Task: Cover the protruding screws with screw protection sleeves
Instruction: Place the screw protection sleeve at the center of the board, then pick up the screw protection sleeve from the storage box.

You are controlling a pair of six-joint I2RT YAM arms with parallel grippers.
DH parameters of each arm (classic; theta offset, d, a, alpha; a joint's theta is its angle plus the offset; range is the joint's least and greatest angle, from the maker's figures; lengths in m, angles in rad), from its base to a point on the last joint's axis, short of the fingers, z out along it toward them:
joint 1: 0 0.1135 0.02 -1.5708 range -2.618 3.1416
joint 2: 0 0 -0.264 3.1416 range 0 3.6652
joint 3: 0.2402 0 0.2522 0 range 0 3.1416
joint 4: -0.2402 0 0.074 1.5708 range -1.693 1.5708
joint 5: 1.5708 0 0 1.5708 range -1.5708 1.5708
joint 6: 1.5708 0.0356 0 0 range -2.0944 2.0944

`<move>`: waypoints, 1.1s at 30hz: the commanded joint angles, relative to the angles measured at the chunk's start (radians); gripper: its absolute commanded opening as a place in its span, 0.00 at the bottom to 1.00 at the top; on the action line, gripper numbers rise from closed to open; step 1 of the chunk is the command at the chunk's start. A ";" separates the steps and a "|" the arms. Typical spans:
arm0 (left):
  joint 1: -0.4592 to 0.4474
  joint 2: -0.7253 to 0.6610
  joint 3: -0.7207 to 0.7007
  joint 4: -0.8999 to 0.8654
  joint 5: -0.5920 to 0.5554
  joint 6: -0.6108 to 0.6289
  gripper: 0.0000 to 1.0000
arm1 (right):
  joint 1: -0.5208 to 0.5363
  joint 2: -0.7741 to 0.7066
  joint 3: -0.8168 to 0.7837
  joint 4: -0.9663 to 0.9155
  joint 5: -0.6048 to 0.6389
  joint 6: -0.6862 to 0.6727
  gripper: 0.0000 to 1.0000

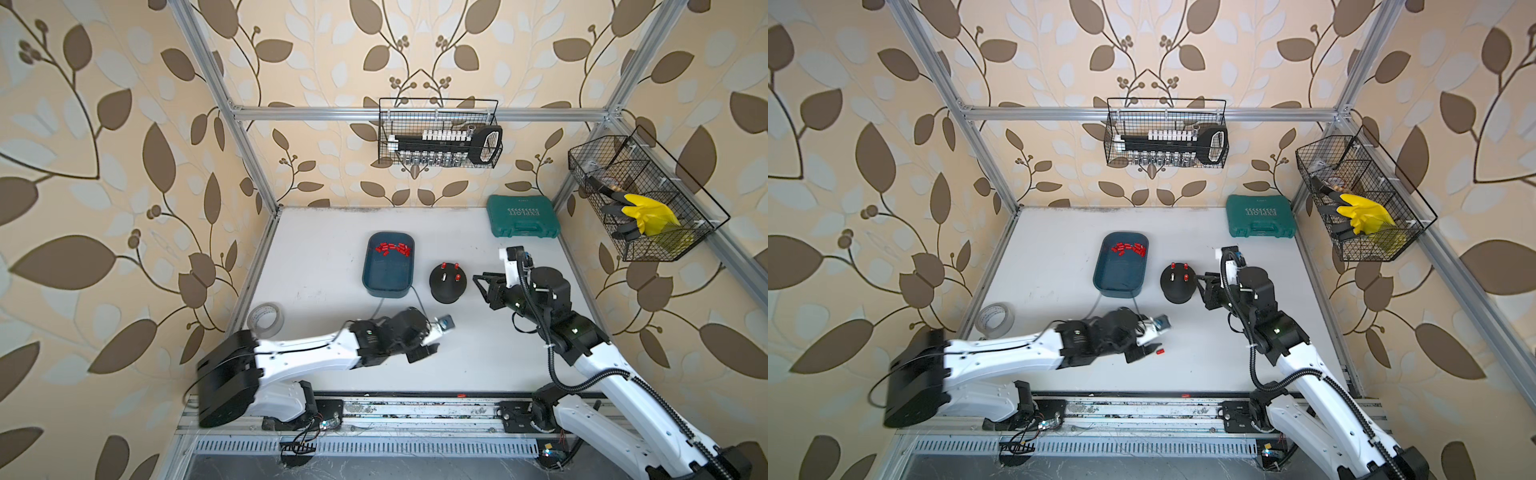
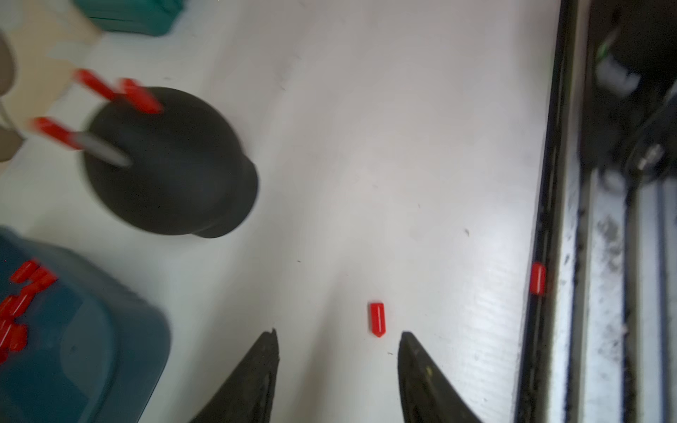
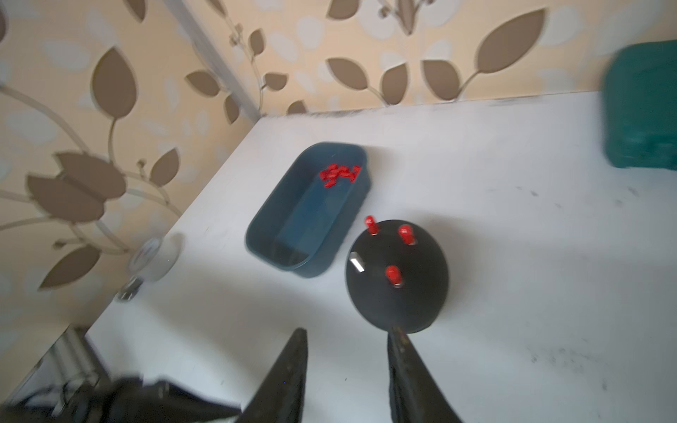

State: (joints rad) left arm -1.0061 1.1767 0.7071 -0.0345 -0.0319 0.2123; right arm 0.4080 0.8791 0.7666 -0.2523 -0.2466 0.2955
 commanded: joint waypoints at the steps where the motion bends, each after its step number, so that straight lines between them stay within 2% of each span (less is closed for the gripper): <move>1: 0.249 -0.258 -0.120 0.087 0.058 -0.342 0.60 | 0.143 0.127 0.178 -0.232 -0.287 -0.236 0.40; 3: 0.406 -0.376 -0.182 0.033 0.060 -0.528 0.63 | 0.345 0.240 0.314 -0.438 -0.165 -0.411 0.43; 5: 0.521 -0.433 -0.206 -0.037 0.146 -0.611 0.64 | 0.510 0.371 0.438 -0.621 0.005 -0.545 0.44; 7: 0.604 -0.438 -0.202 -0.129 0.160 -0.696 0.62 | 0.543 0.489 0.515 -0.725 0.112 -0.624 0.44; 9: 0.693 -0.407 -0.207 -0.138 0.294 -0.740 0.62 | 0.552 0.612 0.541 -0.804 0.177 -0.740 0.44; 11: 0.729 -0.380 -0.200 -0.163 0.349 -0.783 0.62 | 0.545 0.690 0.527 -0.816 0.215 -0.809 0.42; 13: 0.735 -0.357 -0.204 -0.153 0.403 -0.767 0.63 | 0.536 0.743 0.510 -0.796 0.222 -0.861 0.43; 17: 0.735 -0.372 -0.243 -0.144 0.416 -0.748 0.63 | 0.534 0.821 0.512 -0.734 0.136 -0.901 0.43; 24: 0.735 -0.451 -0.286 -0.156 0.398 -0.729 0.63 | 0.535 0.864 0.410 -0.644 0.143 -0.933 0.43; 33: 0.735 -0.431 -0.329 -0.103 0.400 -0.714 0.64 | 0.530 0.860 0.293 -0.464 0.201 -0.992 0.42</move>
State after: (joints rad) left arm -0.2741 0.7372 0.3923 -0.1883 0.3420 -0.5087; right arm 0.9413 1.7409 1.0794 -0.7887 -0.0689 -0.6453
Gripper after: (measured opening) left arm 0.636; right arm 0.418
